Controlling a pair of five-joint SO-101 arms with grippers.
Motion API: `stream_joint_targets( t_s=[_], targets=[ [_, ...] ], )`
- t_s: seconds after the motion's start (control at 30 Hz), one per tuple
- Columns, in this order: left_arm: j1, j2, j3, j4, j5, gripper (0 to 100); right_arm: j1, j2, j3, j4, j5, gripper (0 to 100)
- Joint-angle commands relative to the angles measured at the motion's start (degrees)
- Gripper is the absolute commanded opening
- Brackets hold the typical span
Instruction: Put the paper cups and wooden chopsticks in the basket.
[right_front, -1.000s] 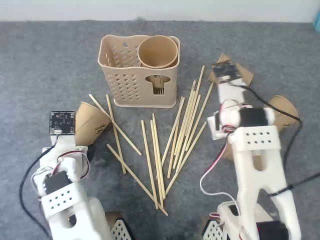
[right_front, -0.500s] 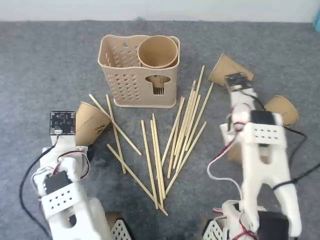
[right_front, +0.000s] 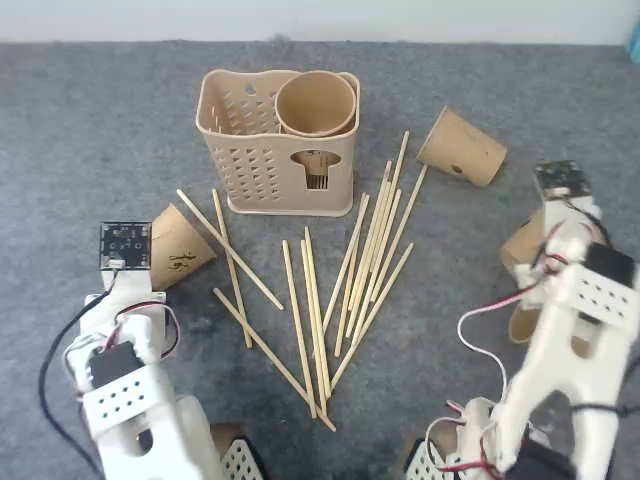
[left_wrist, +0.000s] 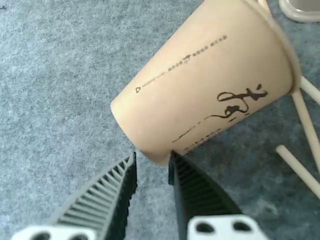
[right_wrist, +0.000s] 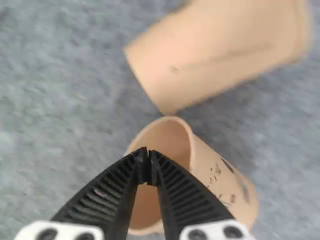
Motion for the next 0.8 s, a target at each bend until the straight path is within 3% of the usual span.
stream_joint_targets(
  t_s=[0.0, 0.23, 0.43, 0.6, 0.77],
  targets=[
    [0.0, -1.1, -0.1, 0.0, -0.6, 10, 7.2, -5.6, 0.2, 2.7, 7.8, 0.8],
    [0.0, -1.1, -0.1, 0.0, -0.6, 10, 22.9, -6.3, 0.2, 2.9, 20.6, 0.8],
    [0.0, -1.1, -0.1, 0.0, -0.6, 10, 32.2, -6.2, 0.2, 2.9, 26.5, 0.8],
    [0.1, -1.1, -0.3, 0.0, -0.6, 10, 31.9, -6.9, -0.4, 3.5, 26.6, 0.8],
    [-0.1, -0.8, -2.6, 0.4, -0.1, 10, 24.2, -6.9, -6.8, 11.9, 18.7, 0.9]
  ],
)
